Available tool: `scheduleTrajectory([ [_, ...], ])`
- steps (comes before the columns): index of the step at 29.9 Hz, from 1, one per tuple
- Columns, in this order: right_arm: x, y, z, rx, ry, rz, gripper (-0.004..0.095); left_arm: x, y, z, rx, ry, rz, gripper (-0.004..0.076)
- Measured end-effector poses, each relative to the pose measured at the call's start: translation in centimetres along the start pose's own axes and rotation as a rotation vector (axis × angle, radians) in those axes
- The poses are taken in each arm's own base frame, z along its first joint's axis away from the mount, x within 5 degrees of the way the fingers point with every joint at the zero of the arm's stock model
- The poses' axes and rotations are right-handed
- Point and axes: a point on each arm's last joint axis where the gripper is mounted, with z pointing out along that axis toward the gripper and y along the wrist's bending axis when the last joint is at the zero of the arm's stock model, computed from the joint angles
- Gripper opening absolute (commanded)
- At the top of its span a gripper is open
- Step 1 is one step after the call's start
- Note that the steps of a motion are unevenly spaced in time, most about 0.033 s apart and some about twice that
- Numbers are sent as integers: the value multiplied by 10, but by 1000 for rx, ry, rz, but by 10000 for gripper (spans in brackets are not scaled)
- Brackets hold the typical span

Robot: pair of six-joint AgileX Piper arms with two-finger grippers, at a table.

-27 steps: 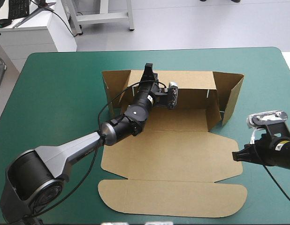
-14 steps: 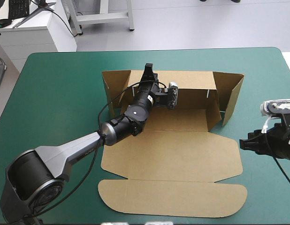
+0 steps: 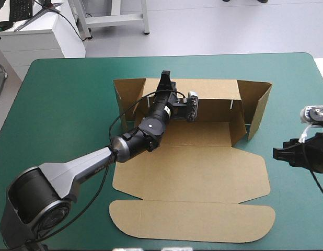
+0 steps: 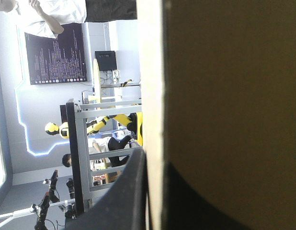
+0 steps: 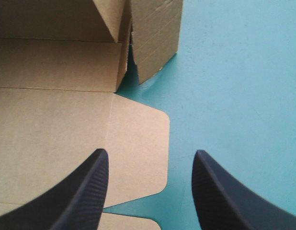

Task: Fold the box

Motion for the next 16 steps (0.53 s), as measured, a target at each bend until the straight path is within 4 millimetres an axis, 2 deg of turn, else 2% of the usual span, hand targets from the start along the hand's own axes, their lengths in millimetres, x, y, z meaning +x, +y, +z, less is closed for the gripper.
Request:
scheduleTrajectory([
  [3,-5,-2,5,16,-8,4,499,0,0,0,-1,0,2,-10],
  [6,-22,-3,15,18,-38,9,498,0,0,0,-1,0,2,-10],
  [12,-81,-6,48,21,-83,10,499,0,0,0,-1,-2,3,-10],
  [16,-127,-10,82,27,-90,-4,498,0,0,0,-1,-3,1,-10],
])
